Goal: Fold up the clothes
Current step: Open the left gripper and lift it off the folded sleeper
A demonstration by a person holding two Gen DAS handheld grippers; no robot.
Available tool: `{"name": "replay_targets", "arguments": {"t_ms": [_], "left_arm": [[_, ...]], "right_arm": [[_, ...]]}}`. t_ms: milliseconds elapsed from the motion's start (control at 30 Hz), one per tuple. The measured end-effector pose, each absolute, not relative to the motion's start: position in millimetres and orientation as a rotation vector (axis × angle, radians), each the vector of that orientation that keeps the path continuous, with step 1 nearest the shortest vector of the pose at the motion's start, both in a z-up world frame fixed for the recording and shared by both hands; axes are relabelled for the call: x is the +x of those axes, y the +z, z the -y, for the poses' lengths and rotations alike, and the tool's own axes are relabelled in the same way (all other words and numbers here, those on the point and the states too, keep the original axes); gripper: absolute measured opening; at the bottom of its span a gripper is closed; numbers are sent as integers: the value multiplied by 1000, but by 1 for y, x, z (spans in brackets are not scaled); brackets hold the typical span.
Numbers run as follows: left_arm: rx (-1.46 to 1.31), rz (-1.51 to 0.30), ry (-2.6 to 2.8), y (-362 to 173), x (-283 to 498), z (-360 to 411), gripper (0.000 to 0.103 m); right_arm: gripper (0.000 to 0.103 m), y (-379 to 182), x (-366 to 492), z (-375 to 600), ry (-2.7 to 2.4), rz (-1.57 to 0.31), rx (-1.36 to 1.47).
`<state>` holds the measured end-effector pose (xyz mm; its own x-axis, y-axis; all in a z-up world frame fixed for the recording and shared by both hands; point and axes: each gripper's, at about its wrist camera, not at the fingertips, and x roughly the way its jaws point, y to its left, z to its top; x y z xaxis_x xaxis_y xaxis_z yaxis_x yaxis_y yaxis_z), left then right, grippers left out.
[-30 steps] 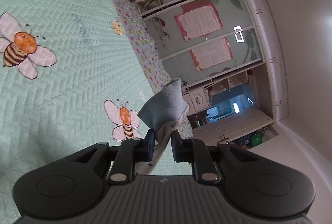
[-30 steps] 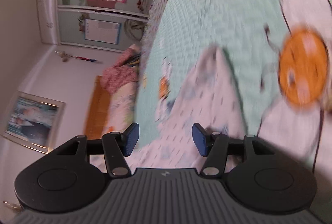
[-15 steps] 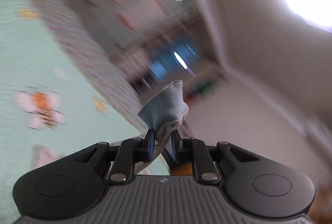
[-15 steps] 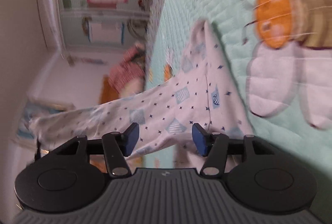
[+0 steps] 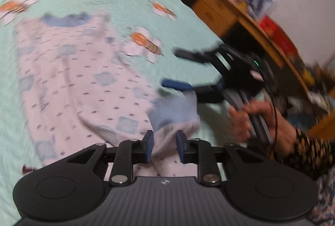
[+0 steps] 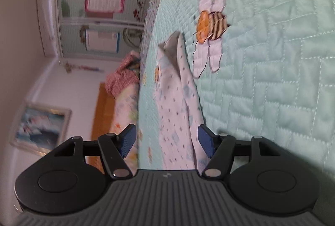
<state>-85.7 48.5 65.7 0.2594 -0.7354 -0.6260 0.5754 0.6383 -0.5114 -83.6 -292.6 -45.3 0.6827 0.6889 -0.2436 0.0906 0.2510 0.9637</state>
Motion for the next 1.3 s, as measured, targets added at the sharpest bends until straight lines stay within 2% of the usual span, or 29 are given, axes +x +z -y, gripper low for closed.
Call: {"name": "replay_targets", "arguments": {"t_ms": [100,200,400,567,700,833,900,933,967,1000,1033,1067,1133,1167,1300], "left_arm": [[-322,-872,-806,73,-84,-71,57],[-510,-787,-727,79,-84,-99,61],[-588,-744,-652,80,-90,-108,62],[-502,-753,-641,75,-84,-78,62],[-487,-737,-642,61,-66,-62,62],[-460,-824,-671,39,-51,-46,62],[-423,-929,-666,22,-49,-40,62],[-414,-957,-658,14,-51,-41,61],[-425,-946,-661,10,-55,-45,61],[-450,-931,-665,9,-57,-50,61],[-477,-933,-666,8,-58,-55,61],[-508,-936,-663,8,-58,-60,61],[-561,-938,-649,7,-57,-69,61],[-573,-939,-642,8,-57,-71,61],[-578,-931,-631,17,-60,-73,62]], "right_arm": [[67,-38,-89,283,490,-768,1176],[67,-38,-96,275,519,-782,1107],[67,-23,-80,273,544,-709,1096],[67,16,-19,266,562,-613,936],[67,34,36,259,546,-554,925],[67,19,83,255,541,-583,1004],[66,-9,101,253,483,-689,1037],[65,-24,105,254,423,-743,1040],[56,-35,105,256,395,-767,1040],[39,-46,106,258,367,-791,1041],[39,-54,105,261,352,-805,1049],[40,-54,104,265,366,-794,1076],[54,-52,98,272,389,-745,1136],[57,-48,94,276,401,-713,1161],[59,-30,82,288,433,-618,1209]]}}
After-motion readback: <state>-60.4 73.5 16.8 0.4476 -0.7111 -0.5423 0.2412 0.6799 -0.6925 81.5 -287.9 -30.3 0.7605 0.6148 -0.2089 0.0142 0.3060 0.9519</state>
